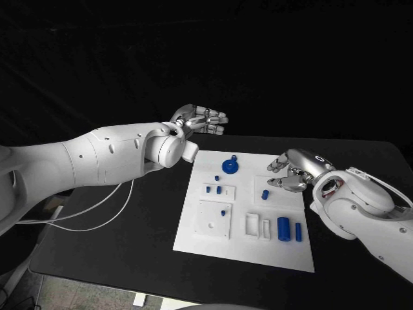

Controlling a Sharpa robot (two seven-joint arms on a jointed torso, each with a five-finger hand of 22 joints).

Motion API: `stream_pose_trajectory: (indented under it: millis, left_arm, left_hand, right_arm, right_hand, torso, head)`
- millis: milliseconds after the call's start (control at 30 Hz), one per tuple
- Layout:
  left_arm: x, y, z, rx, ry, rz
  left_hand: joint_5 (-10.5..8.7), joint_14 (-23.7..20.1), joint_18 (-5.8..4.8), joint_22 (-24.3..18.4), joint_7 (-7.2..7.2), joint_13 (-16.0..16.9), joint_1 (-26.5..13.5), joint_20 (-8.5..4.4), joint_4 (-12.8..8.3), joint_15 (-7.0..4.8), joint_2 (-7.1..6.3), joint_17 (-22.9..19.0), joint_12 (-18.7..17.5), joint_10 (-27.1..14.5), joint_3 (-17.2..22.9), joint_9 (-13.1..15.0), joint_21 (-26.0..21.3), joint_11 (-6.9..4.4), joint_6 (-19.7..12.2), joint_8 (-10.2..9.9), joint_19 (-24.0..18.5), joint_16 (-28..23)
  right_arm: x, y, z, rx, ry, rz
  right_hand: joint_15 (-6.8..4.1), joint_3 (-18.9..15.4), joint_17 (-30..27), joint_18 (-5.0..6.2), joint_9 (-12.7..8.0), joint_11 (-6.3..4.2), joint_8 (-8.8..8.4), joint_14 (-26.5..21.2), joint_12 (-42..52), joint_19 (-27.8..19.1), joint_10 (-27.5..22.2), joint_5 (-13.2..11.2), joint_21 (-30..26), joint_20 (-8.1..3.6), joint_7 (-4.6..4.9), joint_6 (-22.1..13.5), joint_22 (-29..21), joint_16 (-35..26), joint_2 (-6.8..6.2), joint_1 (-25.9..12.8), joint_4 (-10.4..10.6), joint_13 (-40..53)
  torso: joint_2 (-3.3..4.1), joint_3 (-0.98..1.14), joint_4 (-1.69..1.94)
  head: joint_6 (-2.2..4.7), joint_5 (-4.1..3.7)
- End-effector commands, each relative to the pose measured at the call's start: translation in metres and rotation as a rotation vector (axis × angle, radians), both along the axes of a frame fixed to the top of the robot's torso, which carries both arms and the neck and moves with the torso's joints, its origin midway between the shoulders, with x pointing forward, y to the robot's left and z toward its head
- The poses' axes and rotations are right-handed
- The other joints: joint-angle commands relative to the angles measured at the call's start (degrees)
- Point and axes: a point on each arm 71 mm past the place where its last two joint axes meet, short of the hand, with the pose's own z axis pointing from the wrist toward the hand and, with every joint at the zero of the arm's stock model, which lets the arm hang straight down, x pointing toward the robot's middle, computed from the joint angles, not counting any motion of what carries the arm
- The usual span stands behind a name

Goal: Assemble the parts on the task board

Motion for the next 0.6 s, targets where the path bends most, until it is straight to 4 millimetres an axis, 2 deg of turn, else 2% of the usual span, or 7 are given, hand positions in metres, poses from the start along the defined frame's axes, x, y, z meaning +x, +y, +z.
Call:
stream_pose_trajectory:
  millis: [33,200,600]
  left_arm:
    - [0.000,-0.002,0.001,-0.013,-0.005,-0.013]
    - [0.000,-0.002,0.001,-0.013,-0.005,-0.013]
    - [0.000,-0.002,0.001,-0.014,-0.003,-0.014]
  left_hand:
    - [-0.39,-0.3,0.81,-0.1,0.18,0.0,0.6,0.05,0.3,-0.01,0.13,0.1,0.2,-0.2,0.0,0.0,0.3,0.07,-0.1,0.0,0.2,-0.3]
    - [-0.39,-0.3,0.81,-0.1,0.18,0.0,0.6,0.05,0.3,-0.01,0.13,0.1,0.2,-0.2,0.0,0.0,0.3,0.07,-0.1,0.0,0.2,-0.3]
    - [-0.39,-0.3,0.77,-0.3,0.15,0.0,0.6,0.01,0.4,-0.04,0.18,0.1,0.2,0.0,0.0,0.0,0.4,0.02,-0.1,0.0,0.2,-0.3]
  right_arm:
    - [0.002,-0.002,-0.005,-0.066,0.024,-0.002]
    - [0.005,-0.004,-0.014,-0.110,0.033,-0.015]
    - [-0.002,0.009,-0.036,-0.170,0.088,0.027]
  right_hand:
    - [0.61,-0.8,-0.1,0.39,-0.1,-0.03,-0.10,0.1,0.4,1.3,-0.5,-0.4,-0.4,0.34,-0.26,-0.9,0.0,-0.4,-0.20,0.9,0.3,0.0]
    - [0.63,-2.3,-0.1,0.39,-0.1,-0.04,-0.13,0.2,0.3,1.4,-0.6,-1.0,-0.7,0.40,-0.53,-0.7,0.0,-0.4,-0.19,1.6,1.5,0.0]
    - [0.70,-3.7,-0.1,0.23,-0.1,-0.13,-0.13,0.2,0.4,1.5,-0.3,-0.8,-1.0,0.45,-0.54,-0.9,-0.1,-0.5,-0.22,1.7,2.2,0.0]
  torso:
    - [0.03,-0.08,0.11]
    - [0.04,-0.07,0.16]
    - [0.08,-0.11,0.15]
  head:
    - [0.06,-0.15]
    - [0.04,-0.24]
    - [-0.17,-0.08]
